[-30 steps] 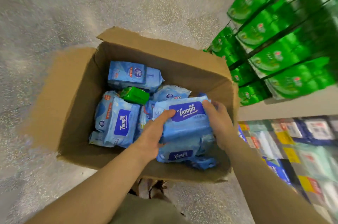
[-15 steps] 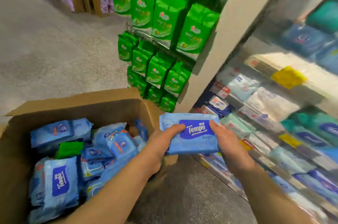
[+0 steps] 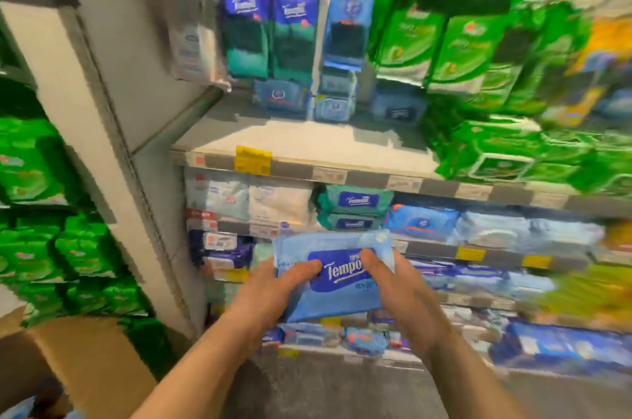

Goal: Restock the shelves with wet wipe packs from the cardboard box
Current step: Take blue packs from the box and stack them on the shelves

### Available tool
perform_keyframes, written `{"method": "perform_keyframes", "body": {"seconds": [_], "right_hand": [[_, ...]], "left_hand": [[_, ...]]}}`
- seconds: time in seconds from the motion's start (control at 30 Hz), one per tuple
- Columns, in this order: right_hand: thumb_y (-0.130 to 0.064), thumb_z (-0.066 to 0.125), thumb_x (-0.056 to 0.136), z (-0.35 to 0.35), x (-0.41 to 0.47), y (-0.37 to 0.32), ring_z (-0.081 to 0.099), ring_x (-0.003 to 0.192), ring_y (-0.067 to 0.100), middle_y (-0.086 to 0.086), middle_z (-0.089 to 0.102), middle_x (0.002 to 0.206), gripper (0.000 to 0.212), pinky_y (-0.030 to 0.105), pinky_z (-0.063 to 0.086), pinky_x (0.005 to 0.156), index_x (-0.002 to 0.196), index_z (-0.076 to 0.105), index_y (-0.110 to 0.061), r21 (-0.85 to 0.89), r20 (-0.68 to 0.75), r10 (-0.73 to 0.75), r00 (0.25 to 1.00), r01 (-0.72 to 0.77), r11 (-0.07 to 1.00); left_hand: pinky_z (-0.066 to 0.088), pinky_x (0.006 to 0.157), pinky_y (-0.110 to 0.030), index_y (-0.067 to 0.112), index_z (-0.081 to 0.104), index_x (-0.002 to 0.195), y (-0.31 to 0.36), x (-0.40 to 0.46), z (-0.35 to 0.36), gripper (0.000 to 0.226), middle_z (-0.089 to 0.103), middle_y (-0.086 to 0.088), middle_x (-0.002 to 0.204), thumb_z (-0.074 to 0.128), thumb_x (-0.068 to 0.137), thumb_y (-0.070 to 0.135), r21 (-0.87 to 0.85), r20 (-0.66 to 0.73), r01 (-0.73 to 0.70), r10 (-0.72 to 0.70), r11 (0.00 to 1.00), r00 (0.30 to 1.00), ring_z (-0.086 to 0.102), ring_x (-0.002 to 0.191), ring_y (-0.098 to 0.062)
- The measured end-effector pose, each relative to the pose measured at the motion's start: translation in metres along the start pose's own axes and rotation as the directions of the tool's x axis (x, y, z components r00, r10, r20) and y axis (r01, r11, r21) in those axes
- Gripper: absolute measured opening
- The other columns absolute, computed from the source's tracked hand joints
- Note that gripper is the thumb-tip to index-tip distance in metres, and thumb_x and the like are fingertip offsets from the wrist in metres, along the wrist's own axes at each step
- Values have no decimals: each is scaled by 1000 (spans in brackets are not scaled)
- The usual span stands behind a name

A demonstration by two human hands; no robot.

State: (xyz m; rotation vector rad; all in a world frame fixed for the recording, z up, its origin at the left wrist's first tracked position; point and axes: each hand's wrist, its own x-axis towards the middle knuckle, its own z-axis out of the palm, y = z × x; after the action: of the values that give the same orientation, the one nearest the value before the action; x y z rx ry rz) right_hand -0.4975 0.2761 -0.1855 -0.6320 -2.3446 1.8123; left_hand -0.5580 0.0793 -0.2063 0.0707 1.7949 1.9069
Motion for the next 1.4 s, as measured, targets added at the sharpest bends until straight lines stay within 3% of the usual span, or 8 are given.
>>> {"method": "perform_keyframes", "body": {"seconds": [0.33,0.57,0.67,0.87,1.0,1.2,1.33,1.4], "right_hand": [[-50,60,97,-102,19,-16,65,71,-2,-15,72,80,20,25,46,64,92,66,-32,22,-180,-100,979,105,994],[-46,64,96,-122,81,-34,68,80,-9,-16,75,96,23,6,46,57,116,67,-35,8,-205,-192,960,198,980],[-34,65,98,-122,122,-48,71,91,-2,-19,76,100,17,10,50,66,115,69,-33,10,-191,-256,948,262,965],[-11,71,91,-123,210,-74,72,93,3,-18,76,101,34,26,58,75,117,67,-31,-78,-222,-320,921,311,947],[-13,74,88,-120,259,-80,72,94,8,-9,76,105,33,41,59,87,116,66,-28,-127,-245,-305,920,282,951],[-49,74,68,-111,313,-64,66,113,27,7,69,124,76,48,52,100,133,56,-14,-304,-307,-239,921,143,942],[-40,72,89,-109,332,-60,63,109,35,16,68,116,54,40,50,93,127,57,-5,-443,-337,-270,902,101,891],[-45,71,89,-108,335,-64,56,112,42,25,64,114,54,44,46,96,122,59,-3,-518,-361,-298,884,76,852]], "left_hand": [[51,63,-27,20,67,116,65,37,90,51,77,-4,102,80,74,45,144,138,-107,88,984,987,74,89,-24],[51,58,-23,18,65,117,95,96,104,38,77,-3,102,74,82,31,128,172,-186,162,974,972,74,84,-20],[52,56,-18,14,65,117,115,134,101,43,77,-8,102,81,77,19,88,178,-249,231,965,957,74,85,-21],[58,88,-41,20,60,123,159,223,93,63,74,1,111,86,67,5,200,167,-380,351,903,921,72,101,-18],[60,80,-30,21,61,119,180,263,92,55,74,4,105,81,74,-2,328,173,-407,369,852,913,72,92,-12],[58,86,-44,34,60,113,178,323,88,73,72,9,106,74,45,57,672,182,-352,316,652,931,69,95,-14],[48,96,-41,21,48,131,171,333,87,107,57,-5,126,69,47,84,899,-46,-121,364,422,930,57,112,-26],[47,92,-40,13,44,128,166,328,89,102,48,-8,125,78,54,74,867,-160,-83,433,490,887,55,111,-29]]}}
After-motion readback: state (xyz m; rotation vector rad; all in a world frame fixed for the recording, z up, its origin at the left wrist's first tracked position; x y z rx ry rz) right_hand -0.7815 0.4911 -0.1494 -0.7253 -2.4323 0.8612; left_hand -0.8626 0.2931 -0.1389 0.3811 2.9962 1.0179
